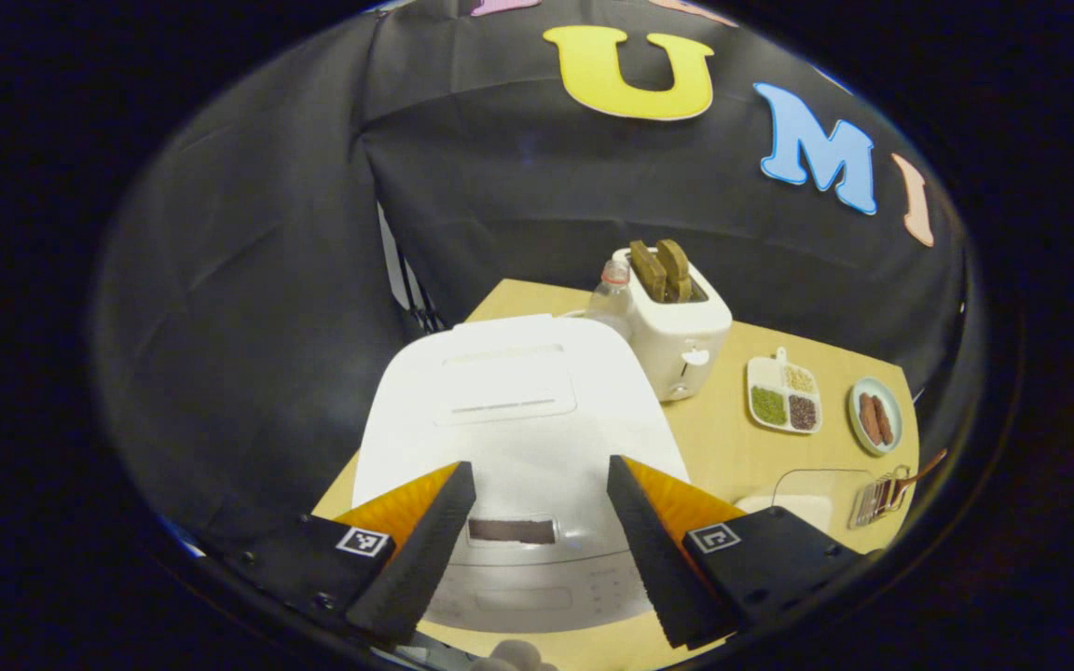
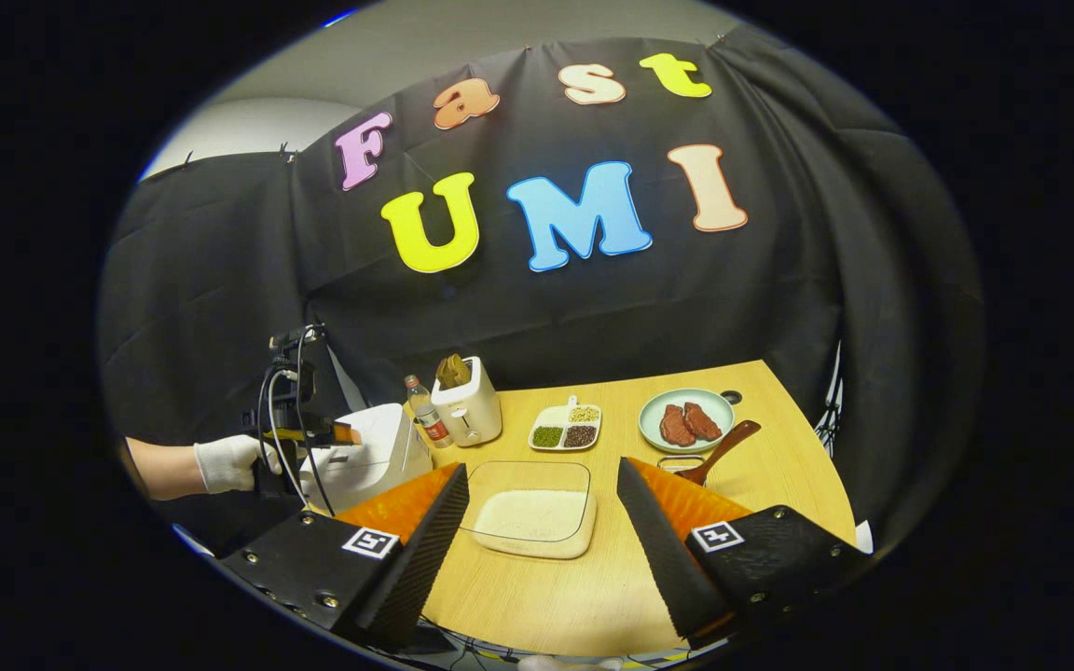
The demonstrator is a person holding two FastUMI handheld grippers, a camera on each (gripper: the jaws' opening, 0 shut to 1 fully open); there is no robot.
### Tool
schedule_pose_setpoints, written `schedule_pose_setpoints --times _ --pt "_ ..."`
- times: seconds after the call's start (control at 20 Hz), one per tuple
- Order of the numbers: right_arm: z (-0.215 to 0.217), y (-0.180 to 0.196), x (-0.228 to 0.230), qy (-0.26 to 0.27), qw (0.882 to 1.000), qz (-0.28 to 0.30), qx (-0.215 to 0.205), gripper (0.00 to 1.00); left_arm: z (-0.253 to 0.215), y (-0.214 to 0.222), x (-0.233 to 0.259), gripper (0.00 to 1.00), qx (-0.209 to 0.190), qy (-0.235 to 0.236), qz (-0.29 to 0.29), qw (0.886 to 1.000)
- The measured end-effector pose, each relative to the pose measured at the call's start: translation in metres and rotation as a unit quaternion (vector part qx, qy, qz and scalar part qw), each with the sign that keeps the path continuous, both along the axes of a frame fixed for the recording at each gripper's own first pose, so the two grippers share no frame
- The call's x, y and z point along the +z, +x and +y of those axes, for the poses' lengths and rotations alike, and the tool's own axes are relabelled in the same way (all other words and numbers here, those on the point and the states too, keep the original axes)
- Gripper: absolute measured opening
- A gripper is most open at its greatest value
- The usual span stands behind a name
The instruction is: Close the left gripper, press the button to open the rice cooker; take a wooden spoon from the chopstick holder with the right hand, scoop a spoonful of rice and pour it into the rice cooker, then put the wooden spoon back into the chopstick holder.
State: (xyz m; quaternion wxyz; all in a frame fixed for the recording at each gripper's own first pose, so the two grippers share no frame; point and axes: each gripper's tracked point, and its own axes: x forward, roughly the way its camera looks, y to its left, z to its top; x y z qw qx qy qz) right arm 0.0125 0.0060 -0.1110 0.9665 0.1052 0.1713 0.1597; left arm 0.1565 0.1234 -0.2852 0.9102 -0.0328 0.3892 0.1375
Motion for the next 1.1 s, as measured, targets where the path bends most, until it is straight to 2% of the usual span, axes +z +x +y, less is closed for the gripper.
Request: schedule_pose_setpoints --times 0.15,0.3,0.5,0.65,0.75,0.9,1.1 --pt "0.0 0.001 0.007 -0.001 1.0 -0.012 -0.007 0.98 -0.011 0.001 0.043 1.0 -0.011 0.004 -0.06 0.998" --pt "-0.005 0.003 0.024 -0.01 0.999 -0.038 -0.025 0.98 -0.033 -0.006 0.102 0.98 -0.034 0.03 -0.147 0.988" --pt "-0.017 0.006 0.052 -0.022 0.995 -0.078 -0.055 0.98 -0.083 -0.039 0.198 0.99 -0.075 0.045 -0.254 0.963" --pt "-0.031 0.006 0.071 -0.022 0.99 -0.107 -0.089 0.98 -0.12 -0.072 0.253 0.99 -0.109 0.059 -0.328 0.937" --pt "-0.037 0.004 0.079 -0.022 0.987 -0.121 -0.107 0.98 -0.149 -0.097 0.272 1.0 -0.131 0.047 -0.35 0.926" --pt "-0.045 0.001 0.083 -0.034 0.983 -0.13 -0.122 0.98 -0.176 -0.127 0.282 0.99 -0.155 0.042 -0.366 0.917" --pt "-0.054 -0.007 0.088 -0.05 0.979 -0.141 -0.14 0.98 -0.194 -0.15 0.276 1.0 -0.166 0.029 -0.36 0.917"
